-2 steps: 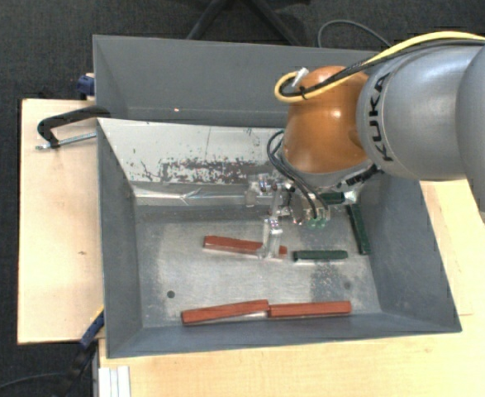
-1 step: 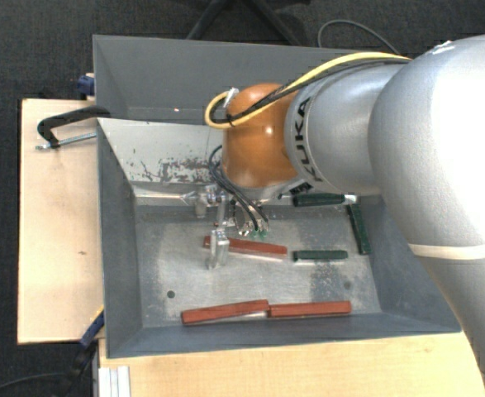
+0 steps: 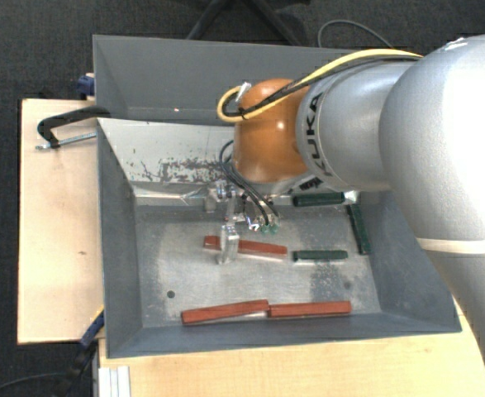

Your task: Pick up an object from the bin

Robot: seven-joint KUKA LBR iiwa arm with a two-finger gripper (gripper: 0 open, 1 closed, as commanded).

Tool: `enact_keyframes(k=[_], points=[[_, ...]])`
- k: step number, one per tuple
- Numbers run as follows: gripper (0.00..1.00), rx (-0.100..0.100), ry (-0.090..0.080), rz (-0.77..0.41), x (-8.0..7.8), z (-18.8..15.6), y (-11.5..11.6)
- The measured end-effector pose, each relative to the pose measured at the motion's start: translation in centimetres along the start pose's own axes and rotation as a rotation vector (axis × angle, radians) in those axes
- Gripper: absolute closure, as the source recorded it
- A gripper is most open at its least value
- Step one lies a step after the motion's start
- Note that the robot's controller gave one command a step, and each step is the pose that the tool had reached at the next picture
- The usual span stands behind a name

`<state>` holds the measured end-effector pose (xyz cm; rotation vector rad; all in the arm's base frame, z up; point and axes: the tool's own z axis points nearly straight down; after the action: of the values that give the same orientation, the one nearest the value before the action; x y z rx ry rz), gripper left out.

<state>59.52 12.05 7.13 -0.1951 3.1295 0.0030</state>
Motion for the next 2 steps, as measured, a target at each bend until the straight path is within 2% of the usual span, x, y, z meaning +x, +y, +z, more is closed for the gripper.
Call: enact_keyframes(k=[1, 2], points=[[0.00, -0.002, 0.008, 0.010, 4.5, 0.0, 4.1], [0.00, 0.002, 0.000, -0.158, 2.9, 0.0, -2.0]])
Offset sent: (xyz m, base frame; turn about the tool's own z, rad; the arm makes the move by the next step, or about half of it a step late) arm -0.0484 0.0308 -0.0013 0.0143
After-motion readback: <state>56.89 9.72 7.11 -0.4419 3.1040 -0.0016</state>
